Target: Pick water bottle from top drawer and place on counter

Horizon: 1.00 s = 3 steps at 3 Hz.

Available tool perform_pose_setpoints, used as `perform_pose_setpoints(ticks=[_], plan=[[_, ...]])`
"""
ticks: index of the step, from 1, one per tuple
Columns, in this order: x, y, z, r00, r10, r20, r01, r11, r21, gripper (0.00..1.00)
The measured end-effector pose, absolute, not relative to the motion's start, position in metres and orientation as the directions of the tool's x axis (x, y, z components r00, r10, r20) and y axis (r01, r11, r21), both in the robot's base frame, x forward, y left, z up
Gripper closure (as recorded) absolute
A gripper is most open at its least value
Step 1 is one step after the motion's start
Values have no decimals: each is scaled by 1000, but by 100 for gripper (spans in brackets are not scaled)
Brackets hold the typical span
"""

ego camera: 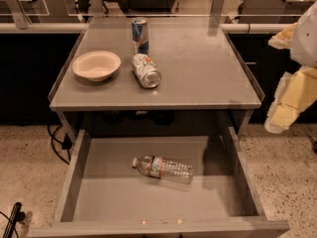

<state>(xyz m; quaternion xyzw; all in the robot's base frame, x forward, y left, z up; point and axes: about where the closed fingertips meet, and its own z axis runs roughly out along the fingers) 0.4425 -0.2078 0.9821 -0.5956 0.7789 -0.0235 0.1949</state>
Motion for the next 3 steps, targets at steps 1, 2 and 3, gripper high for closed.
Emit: perform_pose_setpoints(ticks=[1, 2, 3], plan=[[453, -186, 963, -194, -889, -415, -926, 306, -220, 0], [460, -158, 928, -202, -794, -573, -936, 329, -126, 0], [453, -134, 886, -255, -731, -633, -940, 340, -13, 0]])
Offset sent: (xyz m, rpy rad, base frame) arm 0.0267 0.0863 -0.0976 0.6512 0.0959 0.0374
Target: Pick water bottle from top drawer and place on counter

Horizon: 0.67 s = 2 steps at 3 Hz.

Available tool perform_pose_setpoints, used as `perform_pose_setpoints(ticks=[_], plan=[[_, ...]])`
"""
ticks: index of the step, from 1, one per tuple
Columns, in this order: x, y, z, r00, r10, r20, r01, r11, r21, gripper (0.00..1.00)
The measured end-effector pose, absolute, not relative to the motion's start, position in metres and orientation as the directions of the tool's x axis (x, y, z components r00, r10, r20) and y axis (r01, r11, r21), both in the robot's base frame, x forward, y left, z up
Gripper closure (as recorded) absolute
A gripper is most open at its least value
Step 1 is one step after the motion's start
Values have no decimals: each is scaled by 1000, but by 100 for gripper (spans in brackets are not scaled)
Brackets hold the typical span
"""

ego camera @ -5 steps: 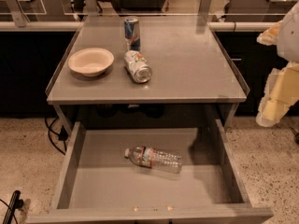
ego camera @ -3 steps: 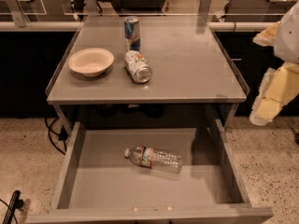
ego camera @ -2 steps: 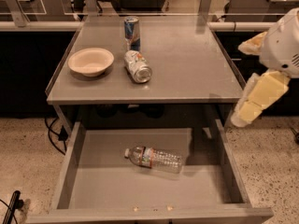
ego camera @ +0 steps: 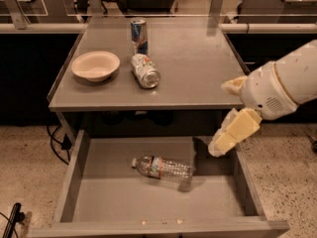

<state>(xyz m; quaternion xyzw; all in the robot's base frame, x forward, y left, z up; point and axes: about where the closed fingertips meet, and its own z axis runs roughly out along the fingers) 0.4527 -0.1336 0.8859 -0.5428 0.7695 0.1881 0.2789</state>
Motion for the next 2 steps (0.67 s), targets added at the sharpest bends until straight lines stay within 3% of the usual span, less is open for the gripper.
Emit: perform_pose_setpoints(ticks=[1, 2], plan=[[436, -128, 845, -317, -727, -608, -934, 351, 68, 0], [434, -125, 842, -316, -724, -613, -935, 349, 70, 0]])
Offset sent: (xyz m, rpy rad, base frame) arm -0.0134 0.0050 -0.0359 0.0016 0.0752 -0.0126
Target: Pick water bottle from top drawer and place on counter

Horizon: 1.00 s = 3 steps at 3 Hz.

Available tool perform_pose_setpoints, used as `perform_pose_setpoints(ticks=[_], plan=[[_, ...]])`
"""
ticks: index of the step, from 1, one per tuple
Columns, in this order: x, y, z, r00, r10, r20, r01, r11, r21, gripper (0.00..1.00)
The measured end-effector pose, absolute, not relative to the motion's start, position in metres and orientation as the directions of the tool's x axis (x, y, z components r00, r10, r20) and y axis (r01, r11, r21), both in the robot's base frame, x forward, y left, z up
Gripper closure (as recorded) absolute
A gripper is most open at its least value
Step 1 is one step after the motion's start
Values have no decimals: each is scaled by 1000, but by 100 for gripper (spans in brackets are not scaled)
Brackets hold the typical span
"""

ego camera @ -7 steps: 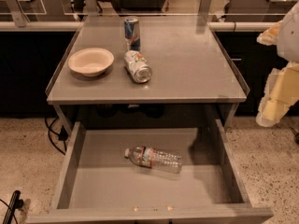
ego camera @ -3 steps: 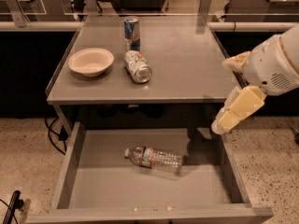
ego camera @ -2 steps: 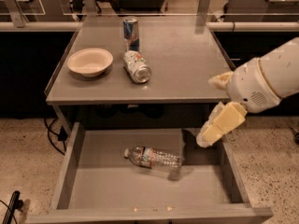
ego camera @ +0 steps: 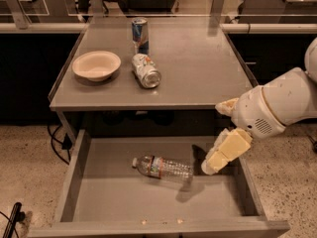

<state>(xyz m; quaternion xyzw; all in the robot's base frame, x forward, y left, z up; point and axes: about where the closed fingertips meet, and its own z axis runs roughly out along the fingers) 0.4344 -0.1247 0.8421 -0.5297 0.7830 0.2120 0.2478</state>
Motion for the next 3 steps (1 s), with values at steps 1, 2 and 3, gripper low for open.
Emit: perform_pose_setpoints(ticks=[1, 2, 3], plan=[[419, -115, 808, -362, -688, -629, -922, 366, 130, 0], [398, -99, 752, -438, -654, -616, -891, 408, 200, 0], [396, -78, 717, -473, -618, -628, -871, 436, 227, 0]])
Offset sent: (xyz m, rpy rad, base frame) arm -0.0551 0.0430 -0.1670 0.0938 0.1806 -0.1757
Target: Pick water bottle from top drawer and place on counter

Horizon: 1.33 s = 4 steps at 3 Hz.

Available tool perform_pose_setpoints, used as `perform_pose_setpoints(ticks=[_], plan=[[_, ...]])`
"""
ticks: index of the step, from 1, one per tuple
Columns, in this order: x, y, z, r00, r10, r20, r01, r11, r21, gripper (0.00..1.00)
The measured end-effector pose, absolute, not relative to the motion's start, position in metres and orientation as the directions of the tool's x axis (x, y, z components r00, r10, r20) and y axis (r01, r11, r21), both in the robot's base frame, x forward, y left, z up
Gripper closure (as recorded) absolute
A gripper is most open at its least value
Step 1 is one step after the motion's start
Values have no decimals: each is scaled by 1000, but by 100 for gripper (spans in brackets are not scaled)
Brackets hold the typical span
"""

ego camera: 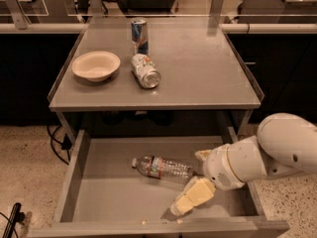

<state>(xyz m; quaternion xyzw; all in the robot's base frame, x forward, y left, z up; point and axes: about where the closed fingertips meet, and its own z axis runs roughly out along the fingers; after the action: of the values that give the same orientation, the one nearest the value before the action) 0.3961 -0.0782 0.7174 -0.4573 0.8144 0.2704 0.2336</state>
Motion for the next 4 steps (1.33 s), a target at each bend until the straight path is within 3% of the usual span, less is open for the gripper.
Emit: perform_pose_setpoints(ticks=[2, 4], plan=[[433, -26, 698, -379, -628, -679, -904, 407, 128, 0], [423, -28, 697, -369, -634, -679, -902, 421, 98, 0]])
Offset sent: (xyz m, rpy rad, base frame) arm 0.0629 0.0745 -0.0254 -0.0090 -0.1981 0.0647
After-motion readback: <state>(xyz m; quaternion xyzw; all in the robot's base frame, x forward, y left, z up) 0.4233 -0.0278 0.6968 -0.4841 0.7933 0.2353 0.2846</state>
